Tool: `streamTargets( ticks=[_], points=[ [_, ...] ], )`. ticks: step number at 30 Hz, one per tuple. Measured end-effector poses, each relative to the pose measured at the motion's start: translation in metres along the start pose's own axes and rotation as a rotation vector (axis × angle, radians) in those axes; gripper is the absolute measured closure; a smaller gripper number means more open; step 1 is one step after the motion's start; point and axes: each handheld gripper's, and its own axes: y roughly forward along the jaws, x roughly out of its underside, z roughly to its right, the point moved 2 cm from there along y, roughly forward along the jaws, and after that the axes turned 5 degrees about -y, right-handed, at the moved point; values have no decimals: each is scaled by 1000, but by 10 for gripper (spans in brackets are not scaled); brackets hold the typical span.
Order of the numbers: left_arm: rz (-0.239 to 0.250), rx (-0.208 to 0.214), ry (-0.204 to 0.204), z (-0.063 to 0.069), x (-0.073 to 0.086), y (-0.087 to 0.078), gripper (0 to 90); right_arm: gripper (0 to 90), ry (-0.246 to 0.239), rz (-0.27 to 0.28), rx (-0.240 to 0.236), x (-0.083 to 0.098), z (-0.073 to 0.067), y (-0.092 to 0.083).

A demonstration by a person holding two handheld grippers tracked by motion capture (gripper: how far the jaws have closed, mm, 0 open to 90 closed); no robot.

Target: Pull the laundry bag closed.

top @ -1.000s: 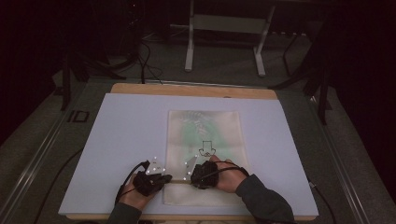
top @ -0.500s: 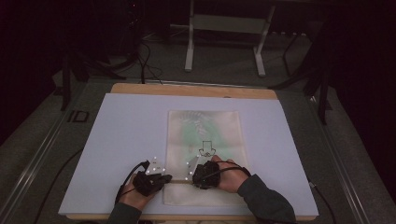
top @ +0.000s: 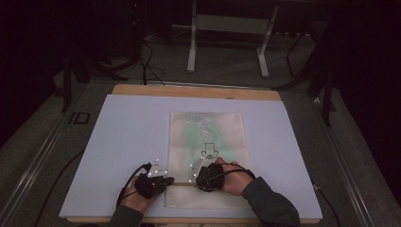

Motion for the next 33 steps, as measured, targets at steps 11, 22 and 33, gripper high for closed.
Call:
streamTargets(
  ticks=[11,22,33],
  points=[
    [-1,0,1,0,0,0,892,823,1,-5,-3,6,0,-3],
    [0,0,1,0,0,0,892,824,14,-16,-4,16,-1,-9],
    [-1,1,0,0,0,0,892,824,17,-15,-7,20,-1,-11]
  ],
)
